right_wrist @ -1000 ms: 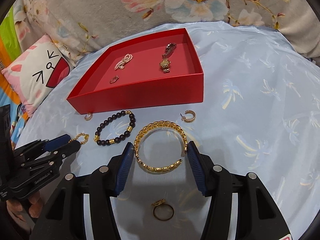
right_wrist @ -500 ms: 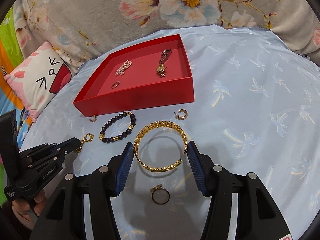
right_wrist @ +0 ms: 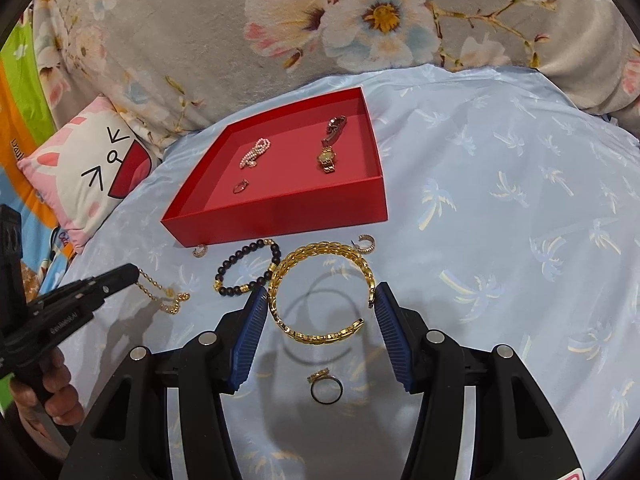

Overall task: Organize jewelry
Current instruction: 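Carry the chain bracelet and bangle into the red box and release both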

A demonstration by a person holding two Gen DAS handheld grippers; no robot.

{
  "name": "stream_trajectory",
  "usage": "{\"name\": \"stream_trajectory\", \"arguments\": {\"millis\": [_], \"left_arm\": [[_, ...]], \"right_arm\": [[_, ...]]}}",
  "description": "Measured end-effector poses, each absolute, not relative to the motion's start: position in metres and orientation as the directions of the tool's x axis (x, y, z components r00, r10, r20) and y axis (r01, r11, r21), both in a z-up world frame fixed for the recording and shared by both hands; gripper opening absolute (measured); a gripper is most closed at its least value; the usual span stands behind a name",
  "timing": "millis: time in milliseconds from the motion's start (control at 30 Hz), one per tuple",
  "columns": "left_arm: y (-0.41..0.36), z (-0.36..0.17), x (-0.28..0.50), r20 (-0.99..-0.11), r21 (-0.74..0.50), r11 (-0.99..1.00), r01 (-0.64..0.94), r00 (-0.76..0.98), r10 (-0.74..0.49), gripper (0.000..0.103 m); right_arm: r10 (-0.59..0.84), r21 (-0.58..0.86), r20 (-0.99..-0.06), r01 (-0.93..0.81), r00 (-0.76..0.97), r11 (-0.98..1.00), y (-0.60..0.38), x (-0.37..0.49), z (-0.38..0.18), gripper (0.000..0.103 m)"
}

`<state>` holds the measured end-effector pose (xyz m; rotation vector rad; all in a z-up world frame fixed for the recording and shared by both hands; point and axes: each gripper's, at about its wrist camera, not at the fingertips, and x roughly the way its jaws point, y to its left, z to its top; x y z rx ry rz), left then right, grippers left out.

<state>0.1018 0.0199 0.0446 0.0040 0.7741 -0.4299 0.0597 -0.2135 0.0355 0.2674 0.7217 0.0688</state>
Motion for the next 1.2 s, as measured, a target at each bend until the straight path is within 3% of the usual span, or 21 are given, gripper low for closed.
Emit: {"name": "stream_trajectory", "arguments": {"millis": [333,500,867,1200], "left_arm": [[-0.001,0.130,0.132,-0.572,-0.134,0.885,0.445,0.695,-0.436,0.002],[-0.021,0.147,0.172,-0.547,-0.115,0.890,0.440,0.720,-0.427,0.002],[-0.041,0.094,0.254,-0.619,-0.169,0.918,0.358,0.687,-0.381,0.003],[-0.037,0.064,0.278,-0.649,-0.192,0.935,0.297,0.677,-0.348,0.003]], "right_arm": [[0.215,0.257,-0.604,-0.067,0.768,0.964,-0.205,0.107,0.081,0.054],[0.224,0.246,-0.608,-0.087,0.762,0.965,-0.197,0.158,0.090,0.054],[0.206,0.194,-0.687,-0.098,0.697,0.976,-0.171,0.232,0.050,0.054],[0.181,0.177,-0.709,-0.077,0.682,0.981,-0.171,0.259,0.029,0.056]]}}
